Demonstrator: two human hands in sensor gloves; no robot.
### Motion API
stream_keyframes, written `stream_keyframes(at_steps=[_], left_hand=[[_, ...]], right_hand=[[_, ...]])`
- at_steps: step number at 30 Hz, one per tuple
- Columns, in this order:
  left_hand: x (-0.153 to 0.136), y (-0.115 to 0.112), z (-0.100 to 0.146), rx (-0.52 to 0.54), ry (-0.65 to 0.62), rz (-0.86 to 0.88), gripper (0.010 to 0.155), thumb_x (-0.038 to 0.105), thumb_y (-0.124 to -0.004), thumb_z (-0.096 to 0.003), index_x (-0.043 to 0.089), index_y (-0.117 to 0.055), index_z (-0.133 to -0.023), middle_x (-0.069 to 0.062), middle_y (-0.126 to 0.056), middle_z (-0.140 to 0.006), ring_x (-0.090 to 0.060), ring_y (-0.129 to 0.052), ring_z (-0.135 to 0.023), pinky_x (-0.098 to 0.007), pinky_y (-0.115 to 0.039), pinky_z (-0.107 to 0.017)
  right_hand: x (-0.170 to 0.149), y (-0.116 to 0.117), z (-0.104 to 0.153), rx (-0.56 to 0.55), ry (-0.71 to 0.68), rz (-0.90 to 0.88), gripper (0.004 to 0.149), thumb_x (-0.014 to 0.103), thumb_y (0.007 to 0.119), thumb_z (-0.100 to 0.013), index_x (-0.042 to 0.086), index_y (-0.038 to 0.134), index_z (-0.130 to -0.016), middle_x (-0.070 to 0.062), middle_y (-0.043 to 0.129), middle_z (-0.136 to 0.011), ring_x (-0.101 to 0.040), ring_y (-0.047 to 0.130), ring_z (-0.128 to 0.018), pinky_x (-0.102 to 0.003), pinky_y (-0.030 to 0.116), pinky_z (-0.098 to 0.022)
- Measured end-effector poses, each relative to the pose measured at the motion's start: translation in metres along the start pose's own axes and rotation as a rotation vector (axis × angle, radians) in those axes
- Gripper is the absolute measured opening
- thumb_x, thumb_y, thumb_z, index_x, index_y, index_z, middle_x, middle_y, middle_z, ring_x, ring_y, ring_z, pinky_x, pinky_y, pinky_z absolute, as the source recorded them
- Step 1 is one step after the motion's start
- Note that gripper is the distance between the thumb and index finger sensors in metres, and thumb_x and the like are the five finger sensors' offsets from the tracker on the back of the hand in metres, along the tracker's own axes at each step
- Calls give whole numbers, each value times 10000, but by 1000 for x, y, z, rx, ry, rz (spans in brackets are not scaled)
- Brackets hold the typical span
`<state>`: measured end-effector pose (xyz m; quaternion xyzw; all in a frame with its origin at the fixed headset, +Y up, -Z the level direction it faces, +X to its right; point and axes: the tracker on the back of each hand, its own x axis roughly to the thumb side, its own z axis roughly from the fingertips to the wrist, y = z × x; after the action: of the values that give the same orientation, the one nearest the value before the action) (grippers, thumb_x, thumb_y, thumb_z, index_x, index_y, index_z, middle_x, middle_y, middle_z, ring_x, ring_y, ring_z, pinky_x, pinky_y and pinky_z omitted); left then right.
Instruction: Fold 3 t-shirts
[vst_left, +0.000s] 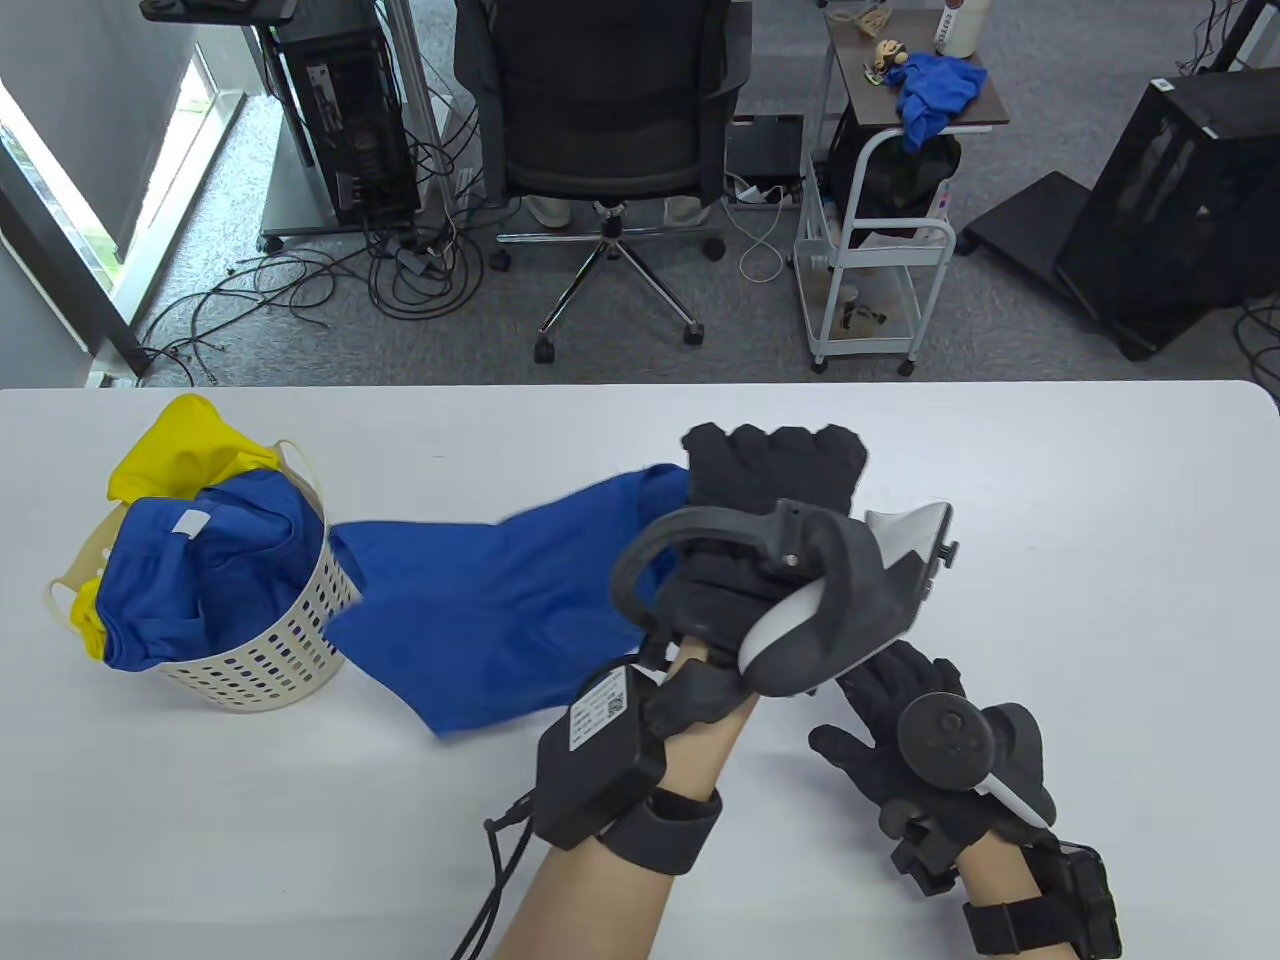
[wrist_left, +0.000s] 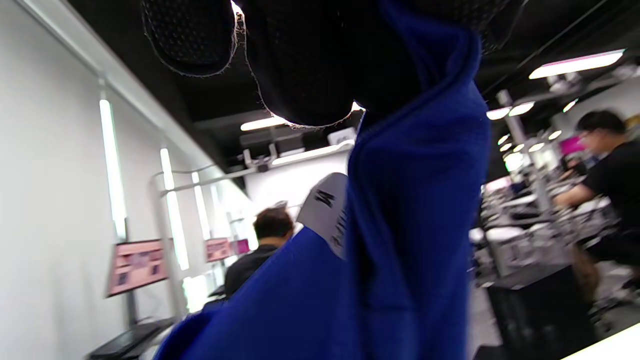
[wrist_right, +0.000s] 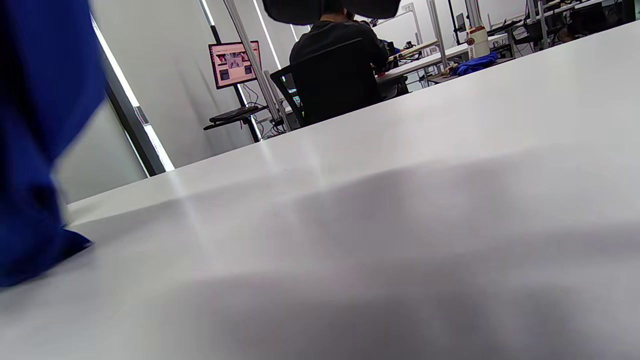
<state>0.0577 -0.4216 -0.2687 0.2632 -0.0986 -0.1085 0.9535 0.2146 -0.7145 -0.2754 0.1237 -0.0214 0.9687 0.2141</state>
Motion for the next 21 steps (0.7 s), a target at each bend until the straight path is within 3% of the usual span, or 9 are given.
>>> stream_keyframes(at_steps=[5, 9, 14, 16, 21], left_hand=[[5, -3, -1, 21, -10, -39, 426, 497, -689, -446, 413, -711, -863, 151, -937, -675, -77, -944, -623, -442, -750, -676], [-21, -20, 1, -21, 38, -91, 425, 498, -688, -446, 420, -709, -863, 154, -936, -677, -75, -944, -627, -443, -750, -677], [-60, -43, 9, -92, 93, -78, 426, 501, -693, -446, 422, -712, -864, 154, -939, -681, -79, -946, -633, -446, -749, -677], [-69, -55, 14, -130, 80, -72, 423, 511, -700, -444, 430, -719, -859, 155, -943, -680, -78, -949, -635, -446, -748, -678], [-76, -88, 27, -181, 42, -84, 423, 532, -710, -432, 447, -737, -846, 165, -956, -670, -75, -957, -639, -446, -755, -675]], right_hand=[[-8, -2, 1, -11, 32, -35, 792, 680, 620, -383, 321, 351, -1036, -34, 403, -1153, -449, 398, -1073, -757, 287, -734], [-24, -8, 2, -45, 93, -54, 764, 645, 650, -401, 312, 374, -1030, -41, 418, -1142, -444, 432, -1060, -752, 324, -728], [-40, -23, 8, -155, 106, -206, 772, 693, 622, -377, 333, 419, -1029, -25, 455, -1146, -439, 433, -1070, -745, 302, -746], [-42, -25, 9, -195, 146, -171, 775, 691, 638, -379, 331, 425, -1032, -25, 450, -1148, -436, 420, -1076, -744, 285, -750], [-46, -15, 1, -139, 249, 66, 712, 658, 630, -406, 344, 452, -1020, -31, 468, -1143, -451, 446, -1062, -754, 303, -733]])
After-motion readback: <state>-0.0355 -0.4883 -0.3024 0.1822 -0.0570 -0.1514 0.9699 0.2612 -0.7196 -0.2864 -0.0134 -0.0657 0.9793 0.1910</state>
